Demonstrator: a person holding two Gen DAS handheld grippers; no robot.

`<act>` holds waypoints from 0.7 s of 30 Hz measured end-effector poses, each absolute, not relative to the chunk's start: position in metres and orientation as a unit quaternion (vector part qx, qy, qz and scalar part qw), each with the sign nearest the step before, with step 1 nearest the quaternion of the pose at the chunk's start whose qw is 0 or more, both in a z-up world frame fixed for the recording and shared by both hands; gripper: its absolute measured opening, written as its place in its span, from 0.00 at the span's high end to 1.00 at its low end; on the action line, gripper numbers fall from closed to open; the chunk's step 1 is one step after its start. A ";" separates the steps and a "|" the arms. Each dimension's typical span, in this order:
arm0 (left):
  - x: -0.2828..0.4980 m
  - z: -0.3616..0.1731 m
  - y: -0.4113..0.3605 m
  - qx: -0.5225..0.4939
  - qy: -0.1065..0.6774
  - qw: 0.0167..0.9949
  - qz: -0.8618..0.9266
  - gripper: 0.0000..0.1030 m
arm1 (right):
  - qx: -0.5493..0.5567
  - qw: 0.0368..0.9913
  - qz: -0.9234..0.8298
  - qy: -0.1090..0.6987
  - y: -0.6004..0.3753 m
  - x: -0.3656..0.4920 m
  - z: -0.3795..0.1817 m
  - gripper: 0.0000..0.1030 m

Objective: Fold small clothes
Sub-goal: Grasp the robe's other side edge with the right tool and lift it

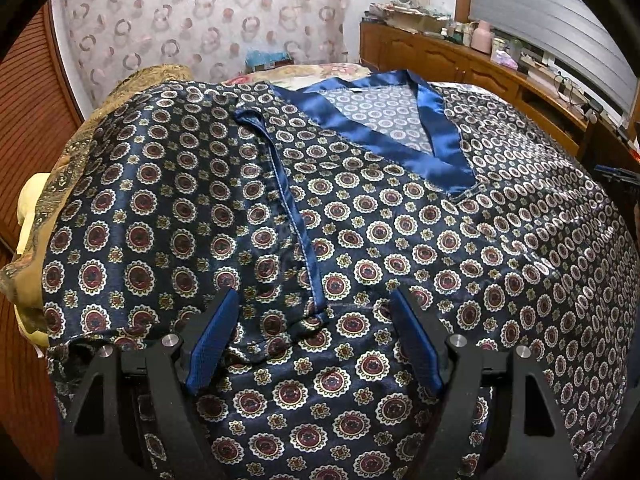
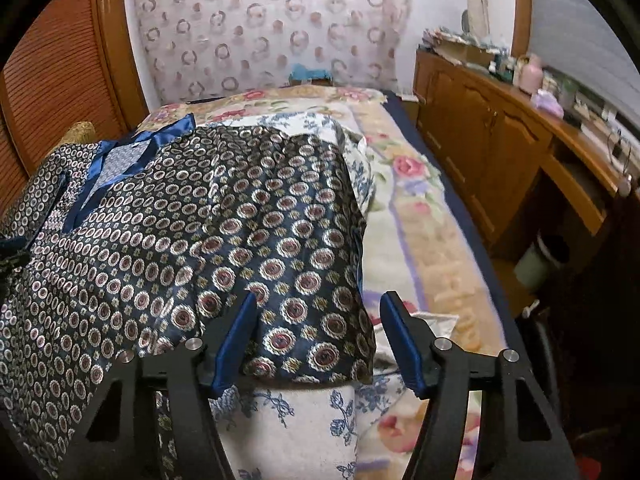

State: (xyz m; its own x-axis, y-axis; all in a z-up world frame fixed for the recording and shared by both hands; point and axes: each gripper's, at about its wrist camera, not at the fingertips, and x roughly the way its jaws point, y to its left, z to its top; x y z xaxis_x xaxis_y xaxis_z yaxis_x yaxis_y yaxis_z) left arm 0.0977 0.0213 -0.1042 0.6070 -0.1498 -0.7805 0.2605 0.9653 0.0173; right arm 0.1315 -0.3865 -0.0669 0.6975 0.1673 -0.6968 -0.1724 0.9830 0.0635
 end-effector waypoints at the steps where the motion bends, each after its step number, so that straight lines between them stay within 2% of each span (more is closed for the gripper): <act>1: 0.098 -0.105 0.021 0.062 0.430 0.894 -0.115 0.22 | 0.002 0.920 0.096 0.381 -0.390 0.132 -0.069 0.39; 5: 0.100 -0.105 0.023 0.053 0.434 0.892 -0.115 0.19 | 0.008 0.917 0.099 0.386 -0.404 0.133 -0.070 0.45; 7: 0.101 -0.106 0.022 0.053 0.435 0.892 -0.114 0.17 | 0.015 0.916 0.099 0.388 -0.412 0.130 -0.064 0.53; 13: 0.103 -0.107 0.020 0.054 0.440 0.889 -0.117 0.09 | 0.026 0.915 0.107 0.389 -0.422 0.128 -0.063 0.66; 17: 0.106 -0.110 0.017 0.058 0.445 0.886 -0.120 0.01 | 0.008 0.917 0.104 0.386 -0.414 0.127 -0.066 0.71; 18: 0.106 -0.110 0.017 0.058 0.445 0.885 -0.121 0.01 | -0.005 0.918 0.100 0.385 -0.410 0.126 -0.066 0.74; 21: 0.107 -0.110 0.017 0.058 0.445 0.885 -0.121 0.00 | -0.045 0.919 0.091 0.380 -0.399 0.124 -0.064 0.93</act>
